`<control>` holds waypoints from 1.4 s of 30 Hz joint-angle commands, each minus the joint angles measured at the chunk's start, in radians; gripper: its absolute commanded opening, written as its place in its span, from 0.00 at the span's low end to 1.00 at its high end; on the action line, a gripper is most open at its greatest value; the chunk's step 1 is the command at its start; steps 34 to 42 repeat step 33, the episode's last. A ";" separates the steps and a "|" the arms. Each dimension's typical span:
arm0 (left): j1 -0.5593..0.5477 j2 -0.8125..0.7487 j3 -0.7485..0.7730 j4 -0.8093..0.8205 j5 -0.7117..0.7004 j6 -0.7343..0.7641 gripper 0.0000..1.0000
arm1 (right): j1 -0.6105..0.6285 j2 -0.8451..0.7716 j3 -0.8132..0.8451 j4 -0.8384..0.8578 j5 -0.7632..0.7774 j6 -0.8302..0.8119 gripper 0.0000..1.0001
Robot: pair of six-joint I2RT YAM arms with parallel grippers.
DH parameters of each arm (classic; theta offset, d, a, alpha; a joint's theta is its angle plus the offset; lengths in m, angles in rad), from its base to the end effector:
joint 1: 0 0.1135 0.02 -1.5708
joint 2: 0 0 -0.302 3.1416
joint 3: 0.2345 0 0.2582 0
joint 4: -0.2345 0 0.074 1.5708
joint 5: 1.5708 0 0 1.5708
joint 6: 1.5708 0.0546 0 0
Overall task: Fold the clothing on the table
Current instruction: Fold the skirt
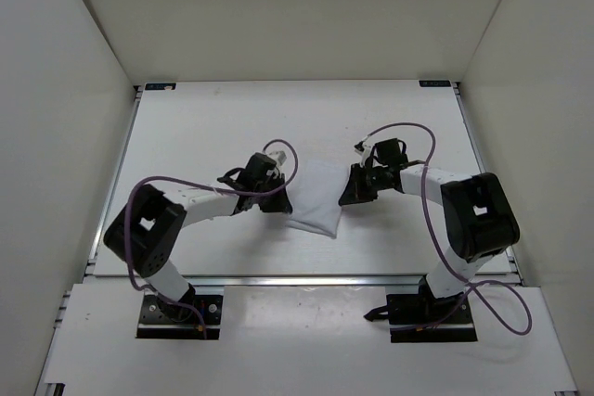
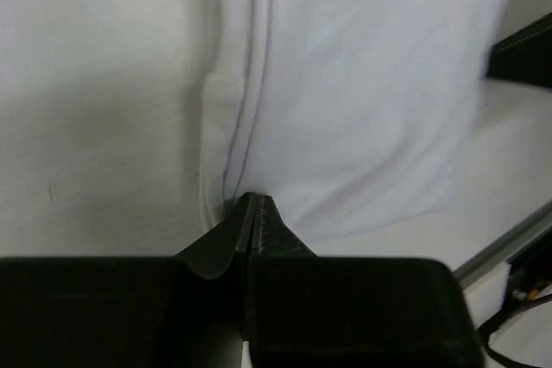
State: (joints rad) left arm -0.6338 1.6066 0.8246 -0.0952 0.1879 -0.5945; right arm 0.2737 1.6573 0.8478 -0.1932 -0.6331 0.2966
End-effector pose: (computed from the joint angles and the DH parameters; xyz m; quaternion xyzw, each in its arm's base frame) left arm 0.2622 -0.2053 0.1828 0.0503 0.9355 -0.2671 0.2257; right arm 0.3054 0.1193 0.1745 -0.0768 0.9132 0.3617 0.1715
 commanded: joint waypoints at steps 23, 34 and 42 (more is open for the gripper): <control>0.204 -0.209 0.169 -0.618 -0.281 0.292 0.99 | -0.022 -0.218 0.234 -0.295 0.286 -0.158 0.65; 0.195 -0.297 0.050 -0.702 -0.320 0.282 0.99 | -0.002 -0.410 0.010 -0.229 0.323 -0.126 0.87; 0.195 -0.297 0.050 -0.702 -0.320 0.282 0.99 | -0.002 -0.410 0.010 -0.229 0.323 -0.126 0.87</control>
